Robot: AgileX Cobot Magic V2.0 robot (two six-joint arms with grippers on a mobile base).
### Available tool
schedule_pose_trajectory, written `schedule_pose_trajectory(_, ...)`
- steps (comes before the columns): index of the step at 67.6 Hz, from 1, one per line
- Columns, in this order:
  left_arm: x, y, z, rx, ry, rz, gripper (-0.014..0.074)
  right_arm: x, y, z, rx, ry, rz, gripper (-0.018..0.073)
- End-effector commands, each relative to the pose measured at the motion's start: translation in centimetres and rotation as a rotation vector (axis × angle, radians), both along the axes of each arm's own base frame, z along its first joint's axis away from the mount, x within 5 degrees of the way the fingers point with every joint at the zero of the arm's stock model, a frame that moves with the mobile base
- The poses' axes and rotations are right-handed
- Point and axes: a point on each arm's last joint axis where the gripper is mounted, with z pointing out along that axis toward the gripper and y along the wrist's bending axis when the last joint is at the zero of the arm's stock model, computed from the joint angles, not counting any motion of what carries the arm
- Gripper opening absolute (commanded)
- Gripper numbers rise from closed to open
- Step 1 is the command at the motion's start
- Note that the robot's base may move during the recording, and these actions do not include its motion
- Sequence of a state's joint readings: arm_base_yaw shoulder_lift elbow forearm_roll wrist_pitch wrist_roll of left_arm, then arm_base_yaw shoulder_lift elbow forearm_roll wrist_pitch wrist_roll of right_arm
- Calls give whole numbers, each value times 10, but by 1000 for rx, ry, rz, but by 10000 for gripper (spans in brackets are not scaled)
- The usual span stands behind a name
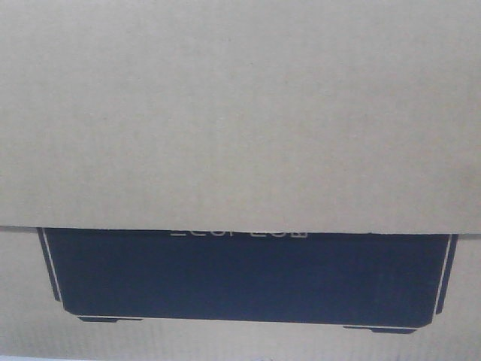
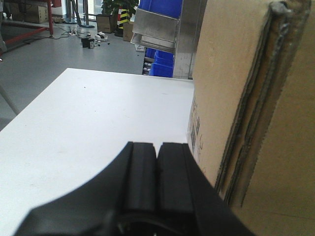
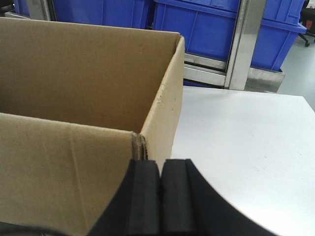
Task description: Grab box from left shelf to table start
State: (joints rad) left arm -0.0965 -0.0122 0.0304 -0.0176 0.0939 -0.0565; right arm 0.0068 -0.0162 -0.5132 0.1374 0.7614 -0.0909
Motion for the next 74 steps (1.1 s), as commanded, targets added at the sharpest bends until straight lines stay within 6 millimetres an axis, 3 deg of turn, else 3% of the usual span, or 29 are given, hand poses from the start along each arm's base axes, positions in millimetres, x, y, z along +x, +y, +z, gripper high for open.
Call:
schedule_pose_trajectory(1,-1,0,10,-19,-109,2,-99,1,-1,14,4,-95,-15,58)
schedule_pose_trajectory(17,-1,0,10,-19,-109,2,-99,16,-6,3,-27,-185,-76,58)
schedule_pose_trajectory(37,-1,0,10,-19,-109,2,-99,47,-9,-57,-32,-206,-115,58)
schedule_pose_trajectory(55,-1,0,10,-19,-109,2,-99,58,-10,-106,35,-208,-128,58)
schedule_pose_trajectory(74,-1,0,10,-19,-109,2,-99,58,-10,-107,51,-178,-125,58)
